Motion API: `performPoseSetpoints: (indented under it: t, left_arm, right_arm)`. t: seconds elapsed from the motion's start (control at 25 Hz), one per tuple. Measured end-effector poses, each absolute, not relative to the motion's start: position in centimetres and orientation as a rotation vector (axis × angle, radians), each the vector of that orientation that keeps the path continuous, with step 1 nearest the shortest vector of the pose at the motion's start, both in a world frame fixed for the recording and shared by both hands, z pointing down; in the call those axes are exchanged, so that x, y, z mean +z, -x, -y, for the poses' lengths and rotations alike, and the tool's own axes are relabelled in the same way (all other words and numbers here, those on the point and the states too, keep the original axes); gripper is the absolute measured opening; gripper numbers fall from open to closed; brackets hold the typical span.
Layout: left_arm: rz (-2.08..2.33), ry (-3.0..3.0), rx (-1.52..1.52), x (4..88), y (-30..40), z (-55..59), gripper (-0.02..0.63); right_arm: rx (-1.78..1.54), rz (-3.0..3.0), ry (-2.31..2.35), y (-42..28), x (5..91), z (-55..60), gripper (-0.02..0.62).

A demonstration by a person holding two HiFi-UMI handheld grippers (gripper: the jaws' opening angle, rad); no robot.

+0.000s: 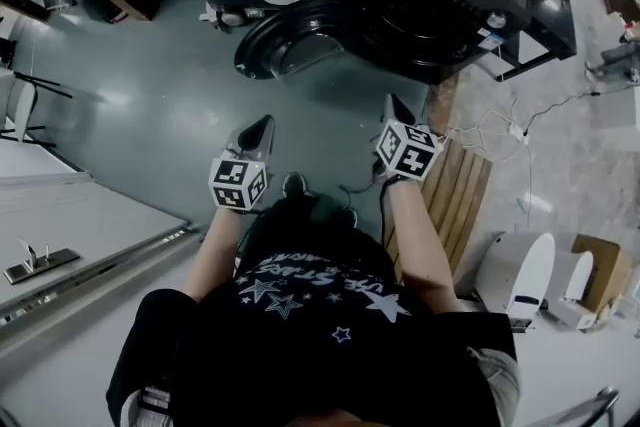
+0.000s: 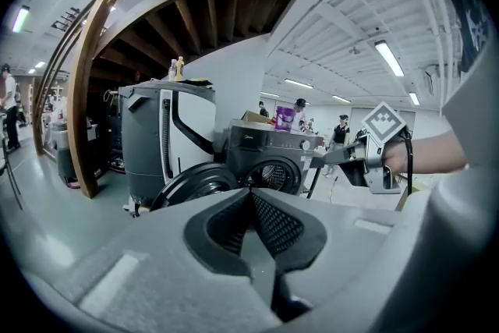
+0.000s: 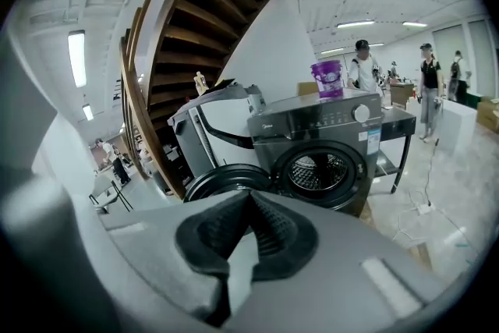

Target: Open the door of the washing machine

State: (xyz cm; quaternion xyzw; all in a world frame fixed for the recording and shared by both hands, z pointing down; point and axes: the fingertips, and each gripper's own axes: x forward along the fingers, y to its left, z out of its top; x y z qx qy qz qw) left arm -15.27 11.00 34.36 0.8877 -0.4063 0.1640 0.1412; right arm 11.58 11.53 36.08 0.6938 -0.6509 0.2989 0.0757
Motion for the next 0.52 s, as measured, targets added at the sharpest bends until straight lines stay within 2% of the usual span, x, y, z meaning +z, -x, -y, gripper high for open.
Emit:
performPoseSetpoints:
  t: [0.52]
  left_arm:
    - [1.127, -2.671, 0.432, 30.9, 9.2, -18.2, 0.011]
  right_arm:
    - [0.711, 1.982, -2.148, -17.8, 32.1, -21.3, 0.005]
